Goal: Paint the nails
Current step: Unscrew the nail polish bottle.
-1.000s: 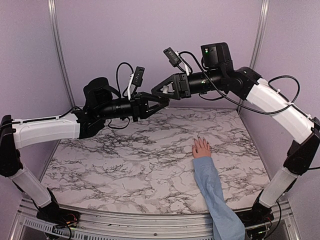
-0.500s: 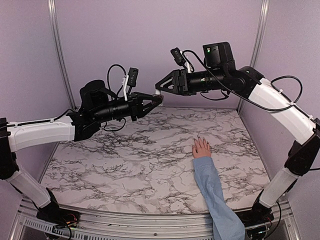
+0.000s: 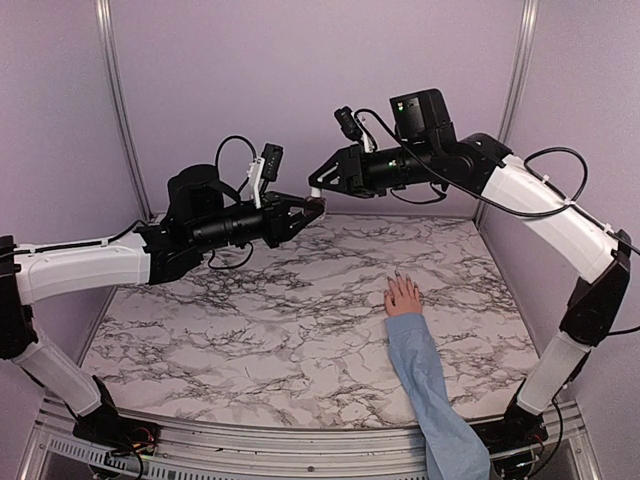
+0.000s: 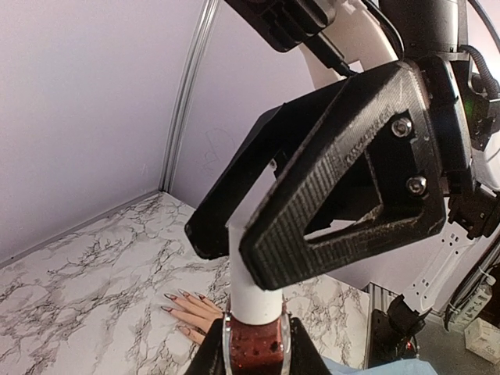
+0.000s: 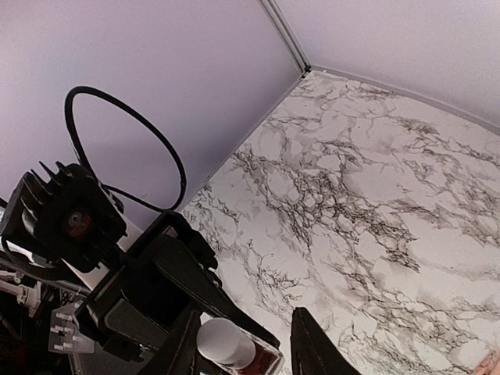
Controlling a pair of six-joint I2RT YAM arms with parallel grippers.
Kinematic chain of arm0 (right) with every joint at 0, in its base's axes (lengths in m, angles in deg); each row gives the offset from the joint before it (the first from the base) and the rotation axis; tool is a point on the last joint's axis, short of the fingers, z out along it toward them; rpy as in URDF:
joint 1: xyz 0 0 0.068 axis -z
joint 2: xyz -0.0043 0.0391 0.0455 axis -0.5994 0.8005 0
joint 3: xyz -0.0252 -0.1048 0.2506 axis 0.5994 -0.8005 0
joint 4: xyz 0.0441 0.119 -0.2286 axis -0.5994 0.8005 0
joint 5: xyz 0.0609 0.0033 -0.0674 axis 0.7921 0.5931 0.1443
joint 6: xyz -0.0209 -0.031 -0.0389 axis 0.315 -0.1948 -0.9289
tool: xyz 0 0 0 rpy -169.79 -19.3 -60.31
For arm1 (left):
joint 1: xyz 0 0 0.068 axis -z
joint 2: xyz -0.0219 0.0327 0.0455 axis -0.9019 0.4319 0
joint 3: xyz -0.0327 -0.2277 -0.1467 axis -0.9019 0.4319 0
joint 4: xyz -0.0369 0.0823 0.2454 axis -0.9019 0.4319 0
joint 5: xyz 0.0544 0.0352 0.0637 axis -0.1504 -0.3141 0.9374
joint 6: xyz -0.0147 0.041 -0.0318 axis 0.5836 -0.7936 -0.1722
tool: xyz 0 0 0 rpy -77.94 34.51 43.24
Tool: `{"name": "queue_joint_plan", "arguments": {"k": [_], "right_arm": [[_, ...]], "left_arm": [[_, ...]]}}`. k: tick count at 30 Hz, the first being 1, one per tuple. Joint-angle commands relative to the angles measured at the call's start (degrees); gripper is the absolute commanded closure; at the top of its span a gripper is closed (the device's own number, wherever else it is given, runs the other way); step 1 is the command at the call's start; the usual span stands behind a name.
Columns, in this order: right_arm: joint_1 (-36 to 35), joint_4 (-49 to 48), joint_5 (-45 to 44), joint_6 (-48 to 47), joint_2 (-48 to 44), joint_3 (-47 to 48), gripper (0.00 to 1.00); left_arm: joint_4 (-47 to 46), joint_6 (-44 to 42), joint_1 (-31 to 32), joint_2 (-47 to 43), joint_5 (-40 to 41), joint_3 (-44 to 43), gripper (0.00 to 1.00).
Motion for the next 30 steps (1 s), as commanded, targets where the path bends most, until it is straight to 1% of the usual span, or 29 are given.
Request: {"name": "queue_joint_plan", "arguments": {"k": [1,3,8,10,13,16,20,25,30], "right_arm": [[-0.5,1.9,-1.9,0.7,1.2,2.6,0.64],[-0.7,1.5,-1.6,0.5,1.4,2.7,0.69],[-1.0,1.1,-0.7,-0.2,1.5,2.8,0.84],[-1.0,0.1,1.0,-0.9,1.3,2.4,0.89],[-1.0,-3.8,5.7,-2.1,0.1,0.6,0.96],[-1.0,-5.6,9.0,-4.2,-0.5,-0.1,1.0],[-0.9,-6.7,14.2,-7.3,-1.0,-0.4,1.0],[-1.0,-8.1,24.4,-10.7,-1.2,-0.7,1.0],[-1.0,-10.6,31.7,-14.1,-2.9,-2.5,1.0]], "left_arm": [[0.8,-1.6,0.7,-0.4,1.6,-2.0,1.0],[1.1,-1.9,0.9,-0.1,1.7,-2.2,1.0],[1.7,-2.1,0.9,-0.1,3.3,-2.2,1.0],[1.7,-1.6,0.7,0.0,3.0,-2.3,1.0],[1.7,0.6,-0.1,0.6,-1.1,-2.7,1.0],[1.1,1.8,-0.9,0.8,-6.7,-3.2,1.0],[-1.5,0.7,-1.4,0.7,-15.3,-3.5,1.0],[-5.8,0.4,-1.4,0.3,-23.4,-3.8,1.0],[-11.0,5.1,-1.4,1.4,-30.0,-6.0,1.0]]}}
